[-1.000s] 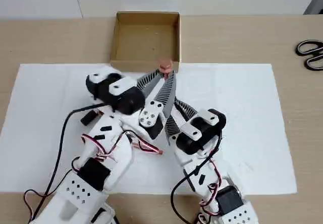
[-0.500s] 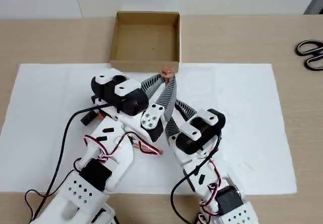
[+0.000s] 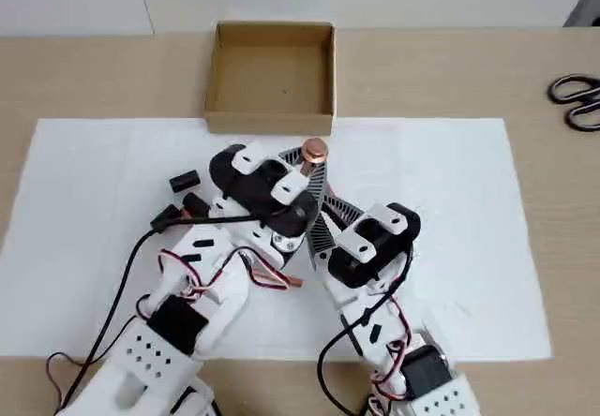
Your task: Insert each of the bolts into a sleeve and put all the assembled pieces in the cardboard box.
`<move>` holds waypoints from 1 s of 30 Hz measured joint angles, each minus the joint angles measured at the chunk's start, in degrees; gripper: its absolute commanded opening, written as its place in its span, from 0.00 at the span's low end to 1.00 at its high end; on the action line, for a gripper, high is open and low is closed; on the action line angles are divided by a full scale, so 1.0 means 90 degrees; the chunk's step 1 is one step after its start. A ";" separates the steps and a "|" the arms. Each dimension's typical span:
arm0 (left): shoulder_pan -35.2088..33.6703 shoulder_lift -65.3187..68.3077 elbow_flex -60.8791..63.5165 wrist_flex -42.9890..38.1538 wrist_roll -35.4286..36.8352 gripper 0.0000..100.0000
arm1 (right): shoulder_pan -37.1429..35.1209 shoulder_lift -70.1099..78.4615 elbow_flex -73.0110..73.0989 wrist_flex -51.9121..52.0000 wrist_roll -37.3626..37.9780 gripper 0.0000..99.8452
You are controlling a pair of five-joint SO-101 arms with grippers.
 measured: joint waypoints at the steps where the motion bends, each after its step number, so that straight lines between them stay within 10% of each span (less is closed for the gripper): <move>1: 0.0000 0.0000 -0.0010 0.0078 0.0000 0.17 | 0.0000 0.0000 0.0000 0.0000 0.0000 0.00; 12: -0.0078 -0.0020 -0.0186 0.0332 -0.0010 0.10 | 0.0000 0.0000 0.0000 0.0000 0.0000 0.00; 22: -0.1983 -0.0029 -0.0615 0.0410 0.0156 0.01 | 0.0010 0.0000 0.0000 0.1309 0.0000 0.00; 30: -0.3057 -0.0020 -0.1397 0.3067 0.1817 0.01 | 0.0098 0.0000 -0.0098 0.2022 -0.0176 0.00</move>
